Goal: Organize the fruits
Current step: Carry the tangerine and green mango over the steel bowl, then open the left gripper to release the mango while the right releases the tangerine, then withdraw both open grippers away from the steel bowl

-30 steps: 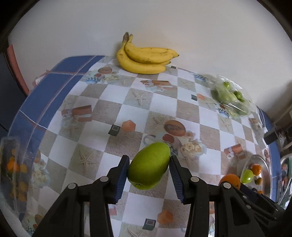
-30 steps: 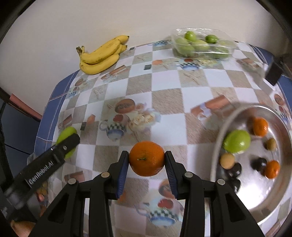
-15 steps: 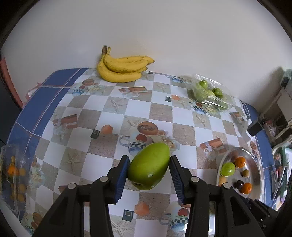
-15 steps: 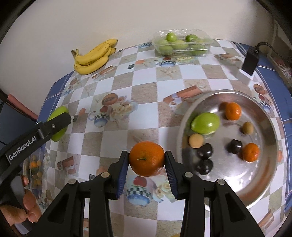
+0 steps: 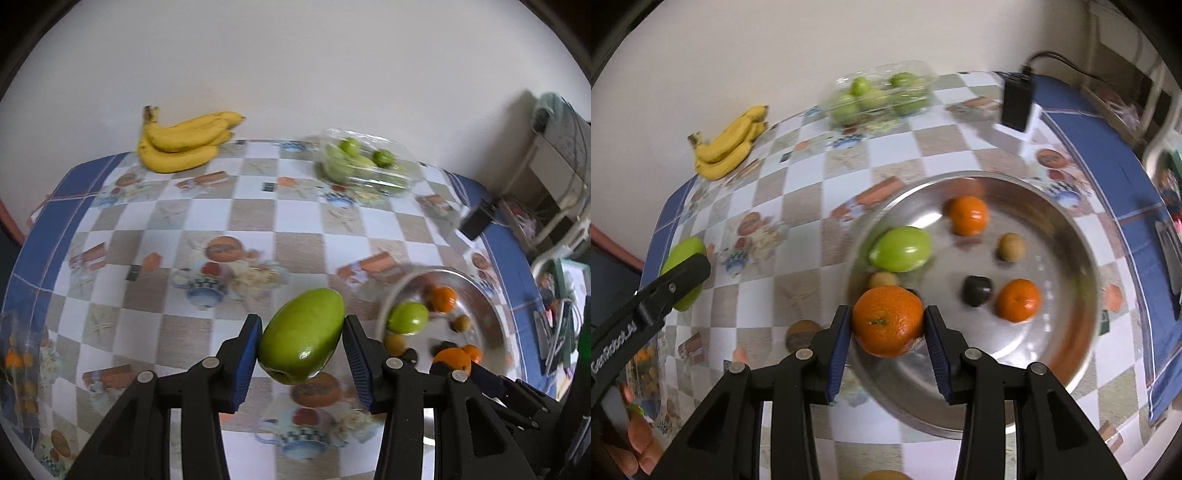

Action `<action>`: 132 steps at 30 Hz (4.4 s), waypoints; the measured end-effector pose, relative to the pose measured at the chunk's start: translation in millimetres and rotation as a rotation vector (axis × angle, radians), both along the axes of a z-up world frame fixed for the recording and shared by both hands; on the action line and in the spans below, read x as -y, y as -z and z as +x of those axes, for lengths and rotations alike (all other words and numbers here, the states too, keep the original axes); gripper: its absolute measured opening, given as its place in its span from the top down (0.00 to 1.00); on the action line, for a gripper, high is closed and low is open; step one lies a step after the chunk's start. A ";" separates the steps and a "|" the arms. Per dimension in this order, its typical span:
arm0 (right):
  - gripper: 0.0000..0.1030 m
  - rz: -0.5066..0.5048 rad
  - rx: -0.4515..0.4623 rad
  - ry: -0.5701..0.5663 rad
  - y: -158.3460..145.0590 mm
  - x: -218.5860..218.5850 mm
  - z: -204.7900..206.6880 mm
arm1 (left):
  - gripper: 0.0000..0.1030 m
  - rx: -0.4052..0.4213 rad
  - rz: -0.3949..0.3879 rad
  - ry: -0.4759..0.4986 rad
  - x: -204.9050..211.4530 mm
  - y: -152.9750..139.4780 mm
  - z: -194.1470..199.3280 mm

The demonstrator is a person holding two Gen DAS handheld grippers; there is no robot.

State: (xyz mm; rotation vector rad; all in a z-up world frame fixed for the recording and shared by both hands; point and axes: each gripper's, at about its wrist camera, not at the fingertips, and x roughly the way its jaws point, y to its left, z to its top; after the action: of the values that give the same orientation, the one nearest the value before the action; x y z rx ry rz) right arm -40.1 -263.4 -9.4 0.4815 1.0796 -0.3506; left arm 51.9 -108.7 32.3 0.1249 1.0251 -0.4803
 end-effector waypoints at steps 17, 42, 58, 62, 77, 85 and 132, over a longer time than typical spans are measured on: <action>0.59 0.036 -0.058 0.115 25.8 44.0 -39.8 | 0.53 -0.104 0.011 0.149 63.3 32.2 -33.3; 0.59 0.052 -0.134 0.165 49.9 69.1 -68.4 | 0.53 -0.275 -0.004 0.199 111.4 68.7 -64.5; 0.59 0.035 -0.146 0.131 52.2 65.4 -65.8 | 0.50 -0.335 -0.008 0.170 113.9 81.7 -62.8; 0.59 0.030 -0.148 0.136 52.1 65.6 -65.7 | 0.45 -0.333 -0.010 0.172 111.5 79.7 -61.2; 0.33 0.010 -0.109 0.137 45.7 64.7 -63.5 | 0.17 -0.200 0.054 0.023 70.5 62.7 -38.5; 0.15 -0.013 -0.067 0.128 40.9 61.2 -60.9 | 0.00 -0.072 0.175 -0.075 36.3 66.7 -28.7; 0.02 -0.090 -0.004 0.030 -3.5 -5.4 -92.9 | 0.00 0.131 0.243 -0.178 -51.7 11.9 -100.8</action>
State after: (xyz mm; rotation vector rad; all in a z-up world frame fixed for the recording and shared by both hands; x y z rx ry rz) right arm -132.9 -258.0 -6.0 0.4175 1.0564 -0.4242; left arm -48.8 -57.0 20.4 0.2749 0.9532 -0.1818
